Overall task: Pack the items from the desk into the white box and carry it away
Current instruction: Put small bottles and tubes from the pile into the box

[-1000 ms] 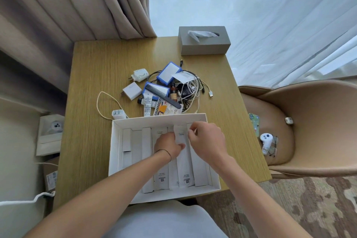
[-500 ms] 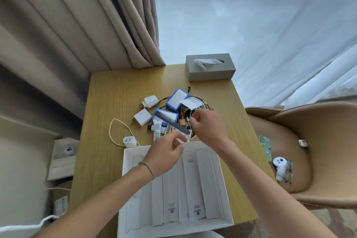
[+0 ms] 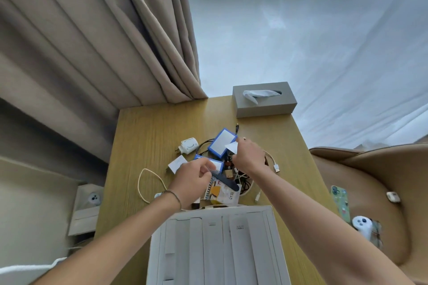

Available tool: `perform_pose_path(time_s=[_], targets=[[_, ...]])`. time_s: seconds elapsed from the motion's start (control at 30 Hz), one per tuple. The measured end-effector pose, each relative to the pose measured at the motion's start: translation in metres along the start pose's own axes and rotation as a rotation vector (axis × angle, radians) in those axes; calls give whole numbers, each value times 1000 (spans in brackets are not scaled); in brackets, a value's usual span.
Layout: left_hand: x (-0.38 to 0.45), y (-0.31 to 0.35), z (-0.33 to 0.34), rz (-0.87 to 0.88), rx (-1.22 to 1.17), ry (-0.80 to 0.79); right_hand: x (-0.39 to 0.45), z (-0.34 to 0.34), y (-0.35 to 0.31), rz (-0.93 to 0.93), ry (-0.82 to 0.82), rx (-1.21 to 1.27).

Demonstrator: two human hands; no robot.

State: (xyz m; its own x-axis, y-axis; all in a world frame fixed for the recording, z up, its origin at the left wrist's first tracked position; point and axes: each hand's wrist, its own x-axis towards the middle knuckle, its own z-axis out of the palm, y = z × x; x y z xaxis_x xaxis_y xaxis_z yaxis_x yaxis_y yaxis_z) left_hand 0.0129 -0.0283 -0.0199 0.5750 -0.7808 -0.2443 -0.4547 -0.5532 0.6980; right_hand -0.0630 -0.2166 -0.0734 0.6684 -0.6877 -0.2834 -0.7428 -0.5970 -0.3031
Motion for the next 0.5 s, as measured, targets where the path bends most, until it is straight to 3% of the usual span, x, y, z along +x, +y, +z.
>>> perform_pose_path(time_s=[0.33, 0.5], targets=[[15, -19, 17, -84, 154, -125, 13, 13, 8, -22, 87, -141], [22, -31, 37, -251, 243, -185, 8, 0, 15, -28, 172, -104]])
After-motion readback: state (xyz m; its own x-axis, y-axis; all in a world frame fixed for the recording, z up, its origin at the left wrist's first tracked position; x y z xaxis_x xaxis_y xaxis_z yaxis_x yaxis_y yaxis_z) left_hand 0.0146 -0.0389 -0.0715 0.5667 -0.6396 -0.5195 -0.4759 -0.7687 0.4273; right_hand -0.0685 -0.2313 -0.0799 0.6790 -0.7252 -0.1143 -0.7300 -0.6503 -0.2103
